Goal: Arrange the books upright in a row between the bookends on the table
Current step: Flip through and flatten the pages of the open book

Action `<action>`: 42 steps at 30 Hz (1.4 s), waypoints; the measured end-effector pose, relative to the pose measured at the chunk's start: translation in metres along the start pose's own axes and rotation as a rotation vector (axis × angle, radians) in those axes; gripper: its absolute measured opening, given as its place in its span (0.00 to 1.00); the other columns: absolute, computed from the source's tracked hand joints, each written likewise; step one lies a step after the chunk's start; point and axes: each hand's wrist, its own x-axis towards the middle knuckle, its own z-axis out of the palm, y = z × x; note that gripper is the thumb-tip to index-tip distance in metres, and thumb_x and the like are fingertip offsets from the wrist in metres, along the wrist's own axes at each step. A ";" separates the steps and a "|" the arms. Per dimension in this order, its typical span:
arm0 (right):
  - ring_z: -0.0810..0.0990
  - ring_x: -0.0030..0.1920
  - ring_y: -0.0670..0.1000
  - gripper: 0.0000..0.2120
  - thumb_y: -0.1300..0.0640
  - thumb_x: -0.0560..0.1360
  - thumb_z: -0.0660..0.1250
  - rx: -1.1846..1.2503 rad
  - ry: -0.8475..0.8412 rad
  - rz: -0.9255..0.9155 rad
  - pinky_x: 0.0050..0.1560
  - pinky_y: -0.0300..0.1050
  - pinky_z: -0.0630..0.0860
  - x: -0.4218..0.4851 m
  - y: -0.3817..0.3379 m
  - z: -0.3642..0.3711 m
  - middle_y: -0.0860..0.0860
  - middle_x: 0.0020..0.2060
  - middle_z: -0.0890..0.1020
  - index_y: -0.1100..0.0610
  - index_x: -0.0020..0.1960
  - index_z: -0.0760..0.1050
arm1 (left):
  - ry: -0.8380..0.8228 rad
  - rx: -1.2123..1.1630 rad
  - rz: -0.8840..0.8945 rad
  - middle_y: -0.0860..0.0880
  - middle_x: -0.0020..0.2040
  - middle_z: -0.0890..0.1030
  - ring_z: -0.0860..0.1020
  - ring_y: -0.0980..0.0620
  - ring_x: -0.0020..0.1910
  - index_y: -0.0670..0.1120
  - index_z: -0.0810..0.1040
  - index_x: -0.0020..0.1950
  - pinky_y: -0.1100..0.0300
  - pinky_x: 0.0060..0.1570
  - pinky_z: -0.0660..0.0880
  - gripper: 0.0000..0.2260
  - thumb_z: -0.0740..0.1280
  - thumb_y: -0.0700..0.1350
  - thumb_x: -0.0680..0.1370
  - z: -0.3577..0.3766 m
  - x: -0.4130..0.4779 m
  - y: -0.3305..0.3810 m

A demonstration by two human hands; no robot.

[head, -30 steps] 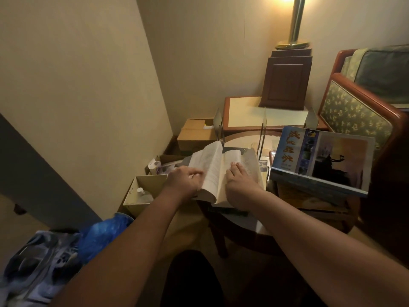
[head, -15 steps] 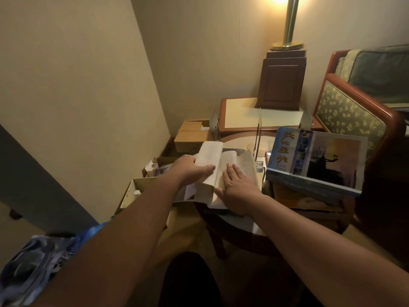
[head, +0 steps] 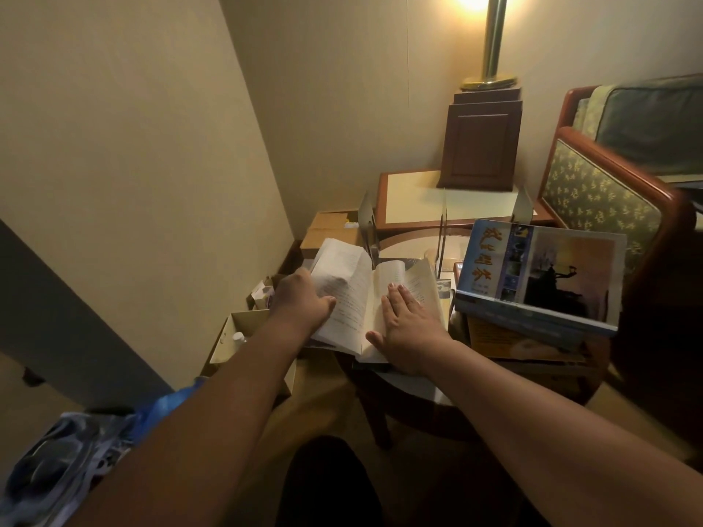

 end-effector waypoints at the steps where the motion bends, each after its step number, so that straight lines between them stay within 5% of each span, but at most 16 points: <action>1: 0.33 0.80 0.55 0.41 0.34 0.83 0.51 -0.005 -0.002 0.001 0.80 0.59 0.39 0.000 0.001 -0.001 0.54 0.82 0.36 0.56 0.83 0.37 | -0.001 -0.017 -0.035 0.45 0.58 0.79 0.80 0.45 0.55 0.44 0.73 0.63 0.56 0.46 0.79 0.23 0.76 0.52 0.75 0.001 -0.001 -0.002; 6: 0.33 0.80 0.54 0.41 0.34 0.82 0.52 -0.030 0.001 -0.025 0.78 0.56 0.36 0.000 0.005 -0.003 0.52 0.82 0.36 0.55 0.83 0.38 | -0.040 -0.186 -0.188 0.46 0.56 0.79 0.80 0.47 0.52 0.44 0.75 0.61 0.64 0.32 0.71 0.22 0.77 0.53 0.74 0.009 -0.008 -0.024; 10: 0.32 0.80 0.53 0.41 0.34 0.82 0.52 -0.037 -0.019 -0.044 0.79 0.55 0.37 0.001 0.006 -0.006 0.52 0.82 0.36 0.55 0.83 0.38 | -0.041 -0.405 -0.239 0.47 0.58 0.80 0.79 0.47 0.52 0.45 0.74 0.62 0.54 0.42 0.82 0.21 0.75 0.53 0.75 0.027 -0.018 -0.043; 15: 0.32 0.80 0.53 0.41 0.34 0.82 0.51 -0.058 -0.017 -0.050 0.76 0.52 0.34 0.001 0.008 -0.005 0.52 0.81 0.35 0.55 0.83 0.37 | 0.099 -0.494 -0.159 0.45 0.63 0.79 0.80 0.45 0.59 0.46 0.73 0.70 0.49 0.49 0.84 0.25 0.74 0.52 0.76 0.049 -0.032 -0.048; 19: 0.32 0.80 0.53 0.41 0.33 0.82 0.50 -0.075 -0.018 -0.049 0.75 0.52 0.33 0.002 0.009 -0.004 0.52 0.81 0.35 0.55 0.83 0.37 | 0.126 -0.472 -0.048 0.46 0.71 0.73 0.76 0.46 0.65 0.52 0.63 0.80 0.48 0.53 0.83 0.33 0.72 0.52 0.78 0.058 -0.033 -0.054; 24: 0.32 0.80 0.53 0.41 0.33 0.82 0.49 -0.089 -0.025 -0.045 0.74 0.51 0.33 0.002 0.008 -0.004 0.52 0.81 0.35 0.55 0.83 0.37 | 0.055 -0.310 0.075 0.47 0.62 0.68 0.72 0.52 0.57 0.64 0.63 0.78 0.49 0.56 0.82 0.22 0.61 0.50 0.84 0.074 -0.029 -0.061; 27: 0.32 0.80 0.53 0.41 0.33 0.82 0.49 -0.098 -0.032 -0.041 0.74 0.51 0.33 0.002 0.007 -0.004 0.52 0.81 0.35 0.55 0.83 0.37 | -0.047 -0.284 0.026 0.49 0.59 0.65 0.72 0.49 0.58 0.64 0.64 0.78 0.48 0.58 0.79 0.23 0.54 0.63 0.83 0.078 -0.031 -0.059; 30: 0.32 0.80 0.53 0.41 0.33 0.82 0.49 -0.100 -0.042 -0.037 0.76 0.53 0.34 0.002 0.006 -0.005 0.52 0.81 0.35 0.55 0.83 0.37 | -0.131 -0.222 -0.053 0.46 0.65 0.67 0.72 0.46 0.62 0.63 0.63 0.78 0.45 0.61 0.76 0.37 0.45 0.78 0.74 0.081 -0.035 -0.056; 33: 0.32 0.80 0.53 0.41 0.33 0.82 0.49 -0.100 -0.051 -0.033 0.78 0.55 0.36 0.003 0.006 -0.006 0.52 0.81 0.35 0.55 0.83 0.37 | -0.150 -0.091 -0.087 0.46 0.74 0.63 0.65 0.41 0.71 0.63 0.63 0.77 0.36 0.67 0.68 0.44 0.42 0.83 0.68 0.081 -0.037 -0.053; 35: 0.32 0.80 0.53 0.41 0.33 0.82 0.49 -0.109 -0.050 -0.035 0.76 0.53 0.34 0.003 0.007 -0.005 0.52 0.81 0.35 0.55 0.83 0.37 | -0.160 -0.054 -0.064 0.49 0.81 0.51 0.49 0.39 0.80 0.60 0.60 0.79 0.32 0.74 0.54 0.44 0.44 0.81 0.69 0.077 -0.034 -0.051; 38: 0.32 0.80 0.53 0.41 0.32 0.82 0.49 -0.123 -0.045 -0.040 0.74 0.52 0.33 0.004 0.008 -0.005 0.52 0.82 0.36 0.55 0.83 0.37 | -0.159 -0.029 0.150 0.55 0.81 0.34 0.31 0.48 0.79 0.56 0.43 0.83 0.36 0.76 0.40 0.37 0.53 0.69 0.79 0.070 -0.027 -0.046; 42: 0.33 0.80 0.53 0.41 0.33 0.82 0.49 -0.149 -0.030 -0.046 0.71 0.49 0.34 0.003 0.008 -0.008 0.52 0.82 0.37 0.55 0.83 0.38 | -0.265 0.119 0.407 0.54 0.81 0.34 0.31 0.52 0.78 0.51 0.38 0.82 0.41 0.78 0.39 0.29 0.50 0.50 0.85 0.061 -0.020 -0.021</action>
